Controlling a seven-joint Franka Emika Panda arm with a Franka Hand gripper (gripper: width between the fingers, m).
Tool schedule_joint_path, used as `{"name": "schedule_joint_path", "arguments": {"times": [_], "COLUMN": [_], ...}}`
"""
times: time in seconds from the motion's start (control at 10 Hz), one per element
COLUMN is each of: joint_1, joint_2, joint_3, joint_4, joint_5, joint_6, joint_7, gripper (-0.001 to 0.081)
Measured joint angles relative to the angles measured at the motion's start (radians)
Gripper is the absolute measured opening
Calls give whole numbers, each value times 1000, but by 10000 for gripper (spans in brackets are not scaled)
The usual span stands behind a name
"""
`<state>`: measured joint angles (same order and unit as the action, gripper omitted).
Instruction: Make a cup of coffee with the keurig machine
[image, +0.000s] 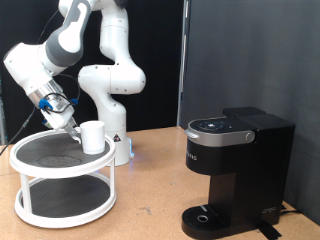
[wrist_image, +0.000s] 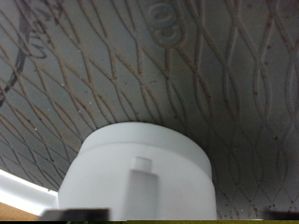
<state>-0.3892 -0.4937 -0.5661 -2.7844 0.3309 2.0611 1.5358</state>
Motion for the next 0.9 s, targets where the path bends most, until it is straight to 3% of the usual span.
{"name": "schedule_joint_path", "arguments": {"times": [0.1,0.2,0.3,0.4,0.7,0.9], "joint_1": [0,0,0,0,-1,-11], "joint_2": [0,0,0,1,2,-10], "joint_3": [0,0,0,0,0,1], "joint_4": [0,-1,-2,-3,0,30], "joint_5": [0,1,1,1,1,-4], "joint_6": [2,7,15,24,22,-78], "joint_7": [-1,-1,-1,-1,9,51], "gripper": [256,83,83,22,3,3]}}
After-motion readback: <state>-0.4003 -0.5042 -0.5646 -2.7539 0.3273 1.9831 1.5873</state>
